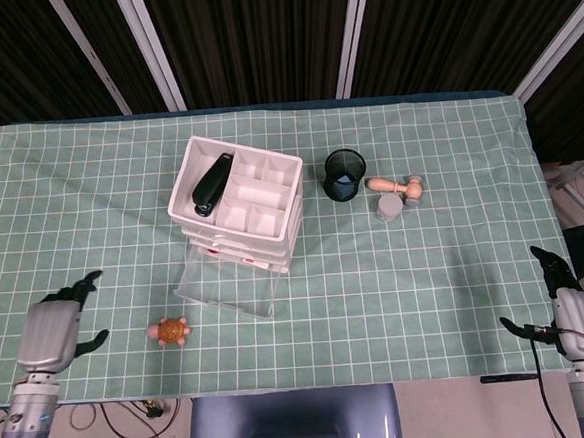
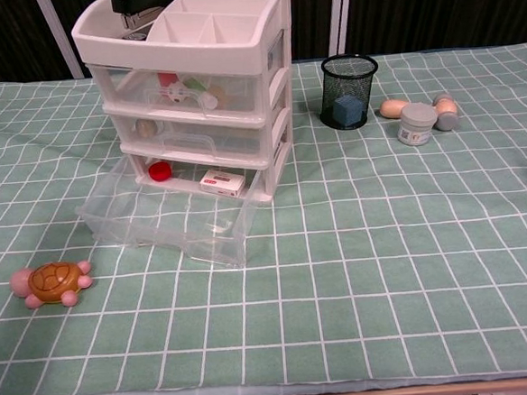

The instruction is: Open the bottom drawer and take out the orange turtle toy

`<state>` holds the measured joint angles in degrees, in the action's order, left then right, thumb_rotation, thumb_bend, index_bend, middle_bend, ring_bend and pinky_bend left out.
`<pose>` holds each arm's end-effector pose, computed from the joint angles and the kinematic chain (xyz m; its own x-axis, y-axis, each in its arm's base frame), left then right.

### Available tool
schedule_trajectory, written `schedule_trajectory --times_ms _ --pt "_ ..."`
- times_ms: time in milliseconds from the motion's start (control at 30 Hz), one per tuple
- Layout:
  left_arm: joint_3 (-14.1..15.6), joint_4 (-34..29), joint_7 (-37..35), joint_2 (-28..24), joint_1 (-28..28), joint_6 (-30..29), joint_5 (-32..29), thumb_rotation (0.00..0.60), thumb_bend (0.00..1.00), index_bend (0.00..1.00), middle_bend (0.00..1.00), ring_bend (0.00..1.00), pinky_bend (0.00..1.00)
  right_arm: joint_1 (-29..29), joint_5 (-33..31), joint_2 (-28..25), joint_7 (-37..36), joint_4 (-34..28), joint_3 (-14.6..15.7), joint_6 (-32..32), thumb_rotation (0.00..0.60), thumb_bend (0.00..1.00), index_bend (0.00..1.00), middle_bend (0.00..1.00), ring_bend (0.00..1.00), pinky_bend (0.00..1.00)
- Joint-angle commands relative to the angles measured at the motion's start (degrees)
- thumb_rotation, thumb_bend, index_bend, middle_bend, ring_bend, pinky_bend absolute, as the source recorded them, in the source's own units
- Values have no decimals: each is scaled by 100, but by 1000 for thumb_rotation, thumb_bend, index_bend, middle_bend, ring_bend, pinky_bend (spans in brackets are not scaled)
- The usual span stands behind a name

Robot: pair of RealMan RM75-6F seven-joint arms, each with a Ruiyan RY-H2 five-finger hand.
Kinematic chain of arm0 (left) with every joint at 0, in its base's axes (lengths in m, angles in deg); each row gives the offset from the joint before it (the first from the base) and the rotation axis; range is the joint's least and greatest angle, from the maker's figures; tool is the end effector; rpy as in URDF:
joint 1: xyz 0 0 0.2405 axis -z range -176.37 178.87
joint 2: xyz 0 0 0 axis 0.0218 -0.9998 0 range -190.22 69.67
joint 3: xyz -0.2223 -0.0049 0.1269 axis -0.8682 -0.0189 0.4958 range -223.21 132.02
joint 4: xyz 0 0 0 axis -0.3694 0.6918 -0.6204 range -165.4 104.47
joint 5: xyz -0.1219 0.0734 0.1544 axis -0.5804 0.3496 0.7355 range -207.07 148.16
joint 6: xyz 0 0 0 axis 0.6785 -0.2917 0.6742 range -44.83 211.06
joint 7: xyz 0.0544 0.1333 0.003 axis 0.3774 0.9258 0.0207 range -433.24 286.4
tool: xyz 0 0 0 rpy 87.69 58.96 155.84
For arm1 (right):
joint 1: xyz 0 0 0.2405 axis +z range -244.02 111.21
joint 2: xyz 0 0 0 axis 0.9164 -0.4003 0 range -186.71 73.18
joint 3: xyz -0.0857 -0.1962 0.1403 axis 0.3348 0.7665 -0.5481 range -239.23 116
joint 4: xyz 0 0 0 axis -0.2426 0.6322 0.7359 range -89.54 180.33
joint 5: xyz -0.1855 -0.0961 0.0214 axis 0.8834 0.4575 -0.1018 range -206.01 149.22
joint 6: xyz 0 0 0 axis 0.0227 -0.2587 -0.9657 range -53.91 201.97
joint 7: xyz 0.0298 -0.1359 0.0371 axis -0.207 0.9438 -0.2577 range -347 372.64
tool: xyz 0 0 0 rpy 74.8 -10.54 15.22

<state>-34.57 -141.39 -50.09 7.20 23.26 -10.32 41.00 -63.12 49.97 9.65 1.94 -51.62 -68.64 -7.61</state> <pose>-0.2418 0.1988 0.1182 0.4756 0.0987 0.8741 0.8791 -0.0195 -0.4762 -0.3104 -0.1850 0.1470 0.0736 0.0180 0.9971 -0.9890 0.1299 0.0706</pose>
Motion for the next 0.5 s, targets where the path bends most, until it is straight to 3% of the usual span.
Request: schedule_trajectory --times_ms 33,200,500 --pt "84 414 -441 -244 -384 -261 192 600 68 0 0 0 13 -3 9 12 36 15 -2 -25 600 153 0 97 0 184" --pt "-24 1016 -984 -216 -742 -251 290 600 50 0 0 0 10 -11 69 23 82 50 16 -71 600 153 0 96 0 184" --pt "-298 1129 -1281 -260 -959 27 398 600 49 0 0 0 0 -62 203 10 128 43 61 -207 600 153 0 97 0 184"
